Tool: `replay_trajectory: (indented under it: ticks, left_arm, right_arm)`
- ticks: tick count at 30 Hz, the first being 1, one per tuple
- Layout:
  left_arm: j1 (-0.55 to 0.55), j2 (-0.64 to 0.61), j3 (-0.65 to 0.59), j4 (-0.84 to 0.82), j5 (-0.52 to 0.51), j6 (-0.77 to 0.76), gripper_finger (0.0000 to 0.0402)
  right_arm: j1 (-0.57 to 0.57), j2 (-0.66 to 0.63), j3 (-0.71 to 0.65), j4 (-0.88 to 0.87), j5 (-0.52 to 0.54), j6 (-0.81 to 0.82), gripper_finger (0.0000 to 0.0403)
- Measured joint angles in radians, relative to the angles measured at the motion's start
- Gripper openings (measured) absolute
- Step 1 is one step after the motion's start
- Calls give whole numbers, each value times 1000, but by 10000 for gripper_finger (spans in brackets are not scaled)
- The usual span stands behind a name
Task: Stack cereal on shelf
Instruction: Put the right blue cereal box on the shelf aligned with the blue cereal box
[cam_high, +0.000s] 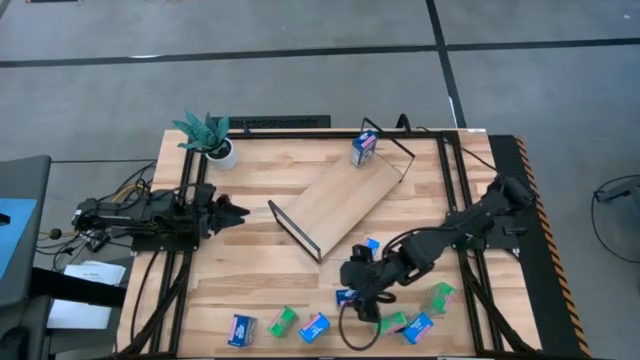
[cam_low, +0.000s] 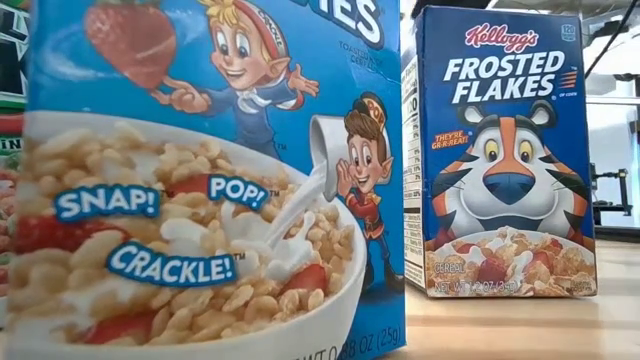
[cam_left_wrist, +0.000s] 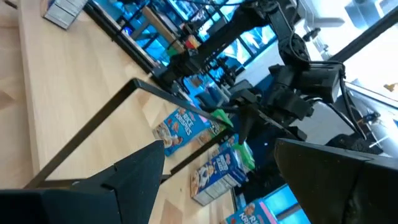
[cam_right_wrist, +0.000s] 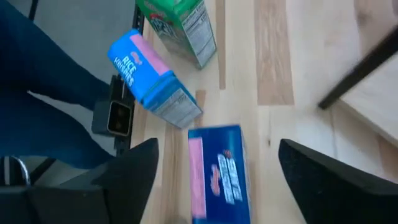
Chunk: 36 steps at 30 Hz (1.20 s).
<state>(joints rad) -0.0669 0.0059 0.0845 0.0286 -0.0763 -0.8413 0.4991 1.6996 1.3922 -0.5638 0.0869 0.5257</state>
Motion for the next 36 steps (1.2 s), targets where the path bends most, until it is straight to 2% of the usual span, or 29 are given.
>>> replay_trajectory:
  ticks: [4, 10, 16, 21, 36]
  left_arm:
    - [0, 0, 0, -26, 25, -5, 293]
    - [0, 0, 1, -43, 38, -11, 293]
    - [0, 0, 2, -41, -15, -26, 293]
    - [0, 0, 2, -51, -16, -36, 293]
    - [0, 0, 2, -99, -44, -63, 293]
  right_arm:
    - [-18, 30, 0, 3, -38, -3, 376]
    - [-20, 70, 0, -10, -64, -44, 372]
    - [1, 91, 0, -34, -76, -79, 368]
    - [5, 91, 0, -57, -21, -90, 368]
    - [39, 91, 0, -68, 50, -89, 368]
